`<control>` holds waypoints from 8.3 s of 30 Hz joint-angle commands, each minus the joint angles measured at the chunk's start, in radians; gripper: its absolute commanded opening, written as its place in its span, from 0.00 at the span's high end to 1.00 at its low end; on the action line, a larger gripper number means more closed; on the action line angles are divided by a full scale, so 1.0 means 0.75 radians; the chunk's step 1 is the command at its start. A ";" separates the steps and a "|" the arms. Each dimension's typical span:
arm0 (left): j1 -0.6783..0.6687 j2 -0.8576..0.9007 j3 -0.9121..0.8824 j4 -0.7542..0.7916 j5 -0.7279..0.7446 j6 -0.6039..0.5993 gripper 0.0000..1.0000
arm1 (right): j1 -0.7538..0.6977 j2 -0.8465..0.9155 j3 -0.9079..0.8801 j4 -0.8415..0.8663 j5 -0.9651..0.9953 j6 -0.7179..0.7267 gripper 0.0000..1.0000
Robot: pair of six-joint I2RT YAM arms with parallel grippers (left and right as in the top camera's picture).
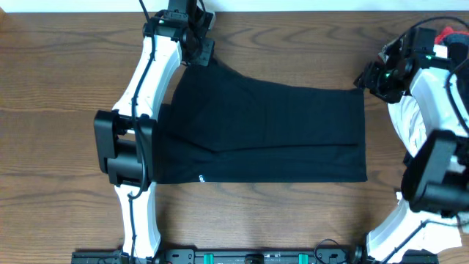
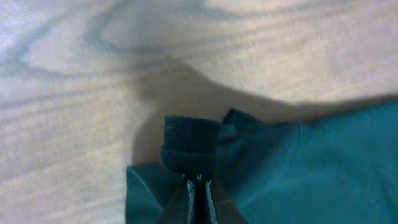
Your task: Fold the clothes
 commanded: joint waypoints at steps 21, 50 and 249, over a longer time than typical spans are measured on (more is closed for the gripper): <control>-0.015 -0.009 0.016 -0.224 -0.007 -0.022 0.94 | 0.023 0.247 0.011 0.119 -0.066 -0.019 0.59; -0.012 -0.216 0.016 -0.285 -0.087 -0.017 0.94 | -0.040 -0.010 0.011 -0.057 -0.091 -0.229 0.99; 0.509 -1.067 -0.433 -0.733 0.056 -0.387 0.23 | 0.467 -0.742 -0.539 -0.151 -0.031 -0.047 0.99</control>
